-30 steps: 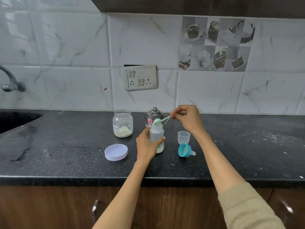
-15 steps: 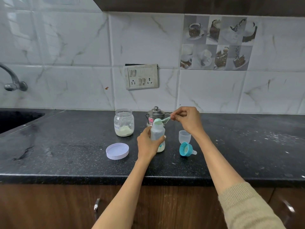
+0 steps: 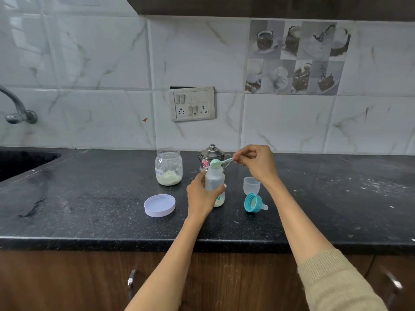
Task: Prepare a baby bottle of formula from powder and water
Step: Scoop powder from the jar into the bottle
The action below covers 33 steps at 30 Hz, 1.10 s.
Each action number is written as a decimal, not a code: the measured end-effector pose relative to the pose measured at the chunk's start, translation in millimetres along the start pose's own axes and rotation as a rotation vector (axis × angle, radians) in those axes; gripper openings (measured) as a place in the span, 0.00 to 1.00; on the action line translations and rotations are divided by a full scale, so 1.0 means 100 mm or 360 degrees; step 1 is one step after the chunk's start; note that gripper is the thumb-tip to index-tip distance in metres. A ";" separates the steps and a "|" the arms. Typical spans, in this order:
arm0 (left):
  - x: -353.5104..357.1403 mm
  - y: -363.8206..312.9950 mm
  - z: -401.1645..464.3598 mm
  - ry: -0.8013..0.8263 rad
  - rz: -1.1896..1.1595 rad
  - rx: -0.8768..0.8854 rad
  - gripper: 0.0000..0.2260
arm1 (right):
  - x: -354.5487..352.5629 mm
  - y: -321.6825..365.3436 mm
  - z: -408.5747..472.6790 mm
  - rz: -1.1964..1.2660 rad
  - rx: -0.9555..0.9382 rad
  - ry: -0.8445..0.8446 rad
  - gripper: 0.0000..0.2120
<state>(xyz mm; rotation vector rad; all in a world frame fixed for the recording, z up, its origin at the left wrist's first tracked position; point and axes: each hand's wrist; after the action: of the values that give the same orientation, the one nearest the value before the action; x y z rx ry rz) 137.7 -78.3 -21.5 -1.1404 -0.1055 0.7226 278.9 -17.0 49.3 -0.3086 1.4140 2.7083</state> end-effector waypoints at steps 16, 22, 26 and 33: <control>-0.13 -0.04 0.09 0.0004 -0.0059 -0.0013 0.35 | 0.31 0.42 0.37 0.0531 0.0393 -0.0131 0.08; -0.15 0.01 0.01 0.0078 -0.0062 -0.0007 0.30 | 0.77 0.61 0.60 0.0439 0.0382 -0.0033 0.08; -0.17 0.08 -0.03 0.0131 -0.0047 -0.0054 0.34 | 0.98 0.50 0.61 0.0231 0.0416 -0.0068 0.06; -0.21 0.07 -0.06 0.0260 0.0012 -0.0036 0.22 | 1.40 0.28 0.53 -0.0741 0.0554 0.0042 0.10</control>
<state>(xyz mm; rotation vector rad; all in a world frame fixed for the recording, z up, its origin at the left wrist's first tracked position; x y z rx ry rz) 120.8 -93.2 -24.3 -1.2173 0.0285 0.6336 130.0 6.1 72.2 -0.5645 1.5528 2.0610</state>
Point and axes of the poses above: each hand's wrist, its own z-axis towards the middle knuckle, its own x-axis out of the palm, y = z × x, and after that the axes turned 4 degrees about z, right-handed
